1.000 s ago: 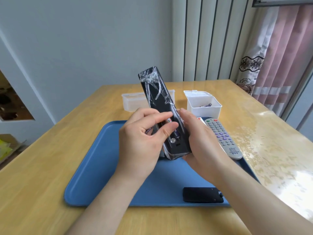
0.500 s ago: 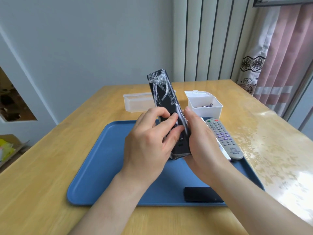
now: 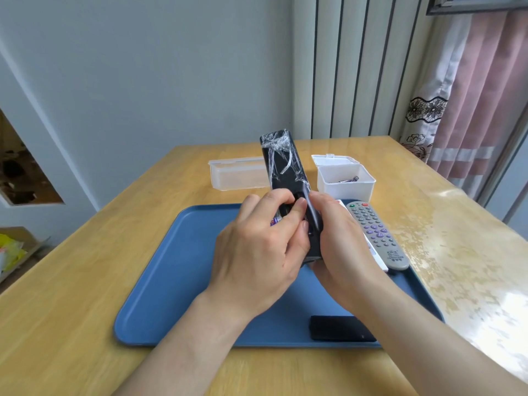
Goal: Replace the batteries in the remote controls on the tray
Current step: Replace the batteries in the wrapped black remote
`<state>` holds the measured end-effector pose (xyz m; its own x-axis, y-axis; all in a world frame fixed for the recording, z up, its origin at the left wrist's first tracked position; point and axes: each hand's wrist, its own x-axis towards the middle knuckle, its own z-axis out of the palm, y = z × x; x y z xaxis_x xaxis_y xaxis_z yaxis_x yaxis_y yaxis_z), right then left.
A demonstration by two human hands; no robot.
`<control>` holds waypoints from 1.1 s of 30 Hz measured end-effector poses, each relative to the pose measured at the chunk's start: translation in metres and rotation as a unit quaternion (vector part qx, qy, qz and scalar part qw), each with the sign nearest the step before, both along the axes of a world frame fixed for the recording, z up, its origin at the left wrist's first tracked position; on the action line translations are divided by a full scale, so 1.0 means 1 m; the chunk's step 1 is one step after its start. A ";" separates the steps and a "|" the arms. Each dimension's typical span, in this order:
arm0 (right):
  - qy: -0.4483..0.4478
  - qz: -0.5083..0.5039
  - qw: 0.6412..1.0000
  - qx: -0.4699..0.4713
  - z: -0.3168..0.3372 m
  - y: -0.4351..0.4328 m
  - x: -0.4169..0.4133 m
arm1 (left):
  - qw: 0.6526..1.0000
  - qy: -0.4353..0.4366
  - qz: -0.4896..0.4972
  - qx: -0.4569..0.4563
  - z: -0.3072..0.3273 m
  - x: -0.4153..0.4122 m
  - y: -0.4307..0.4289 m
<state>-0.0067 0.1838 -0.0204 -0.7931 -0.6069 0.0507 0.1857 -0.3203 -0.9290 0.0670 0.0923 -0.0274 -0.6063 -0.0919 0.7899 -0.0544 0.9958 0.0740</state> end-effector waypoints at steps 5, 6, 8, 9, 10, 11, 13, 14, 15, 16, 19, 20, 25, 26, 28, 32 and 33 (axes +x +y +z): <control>-0.030 0.039 0.999 -0.018 0.004 0.002 -0.005 | 0.974 -0.030 -0.111 0.193 -0.007 -0.005 -0.001; -0.030 0.051 0.998 -0.020 0.004 0.003 -0.006 | 0.945 -0.004 -0.148 0.290 -0.003 -0.004 -0.001; -0.012 0.069 0.997 -0.015 0.003 0.003 -0.008 | 0.843 0.064 -0.194 0.497 0.007 -0.003 -0.005; 0.008 0.071 0.997 -0.008 0.003 0.003 -0.008 | 0.790 0.089 -0.198 0.573 0.010 -0.002 -0.008; 0.027 0.068 0.997 0.000 0.002 0.003 -0.009 | 0.754 0.102 -0.196 0.619 0.012 0.000 -0.013; 0.043 0.064 0.997 0.006 0.002 0.003 -0.009 | 0.735 0.104 -0.194 0.641 0.011 0.001 -0.016; 0.062 0.055 0.996 0.021 0.000 0.002 -0.010 | 0.727 0.105 -0.206 0.646 0.011 0.002 -0.018; 0.066 0.050 0.996 0.028 -0.001 0.002 -0.010 | 0.729 0.110 -0.216 0.641 0.012 0.003 -0.017; 0.069 0.048 0.996 0.032 -0.001 0.002 -0.009 | 0.733 0.114 -0.226 0.632 0.013 0.003 -0.015; 0.071 0.048 0.996 0.032 -0.003 0.001 -0.009 | 0.739 0.115 -0.234 0.621 0.014 0.003 -0.013; 0.057 0.052 0.997 0.026 -0.004 0.001 -0.008 | 0.765 0.108 -0.245 0.585 0.017 0.004 -0.007; 0.051 0.054 0.997 0.024 -0.004 0.001 -0.007 | 0.771 0.104 -0.247 0.578 0.017 0.005 -0.006; 0.009 0.050 0.999 0.006 -0.002 0.001 -0.003 | 0.786 0.090 -0.242 0.562 0.019 0.008 -0.004; 0.000 0.052 0.999 0.002 -0.001 0.001 -0.003 | 0.784 0.091 -0.241 0.565 0.018 0.008 -0.005; -0.021 0.062 0.998 -0.015 0.000 0.002 -0.002 | 0.776 0.096 -0.245 0.573 0.019 0.008 -0.005; -0.064 0.087 0.993 -0.042 0.000 -0.001 -0.001 | 0.741 0.095 -0.286 0.600 0.023 0.010 -0.001; -0.063 0.094 0.993 -0.042 0.000 -0.001 -0.001 | 0.744 0.093 -0.289 0.595 0.023 0.010 0.000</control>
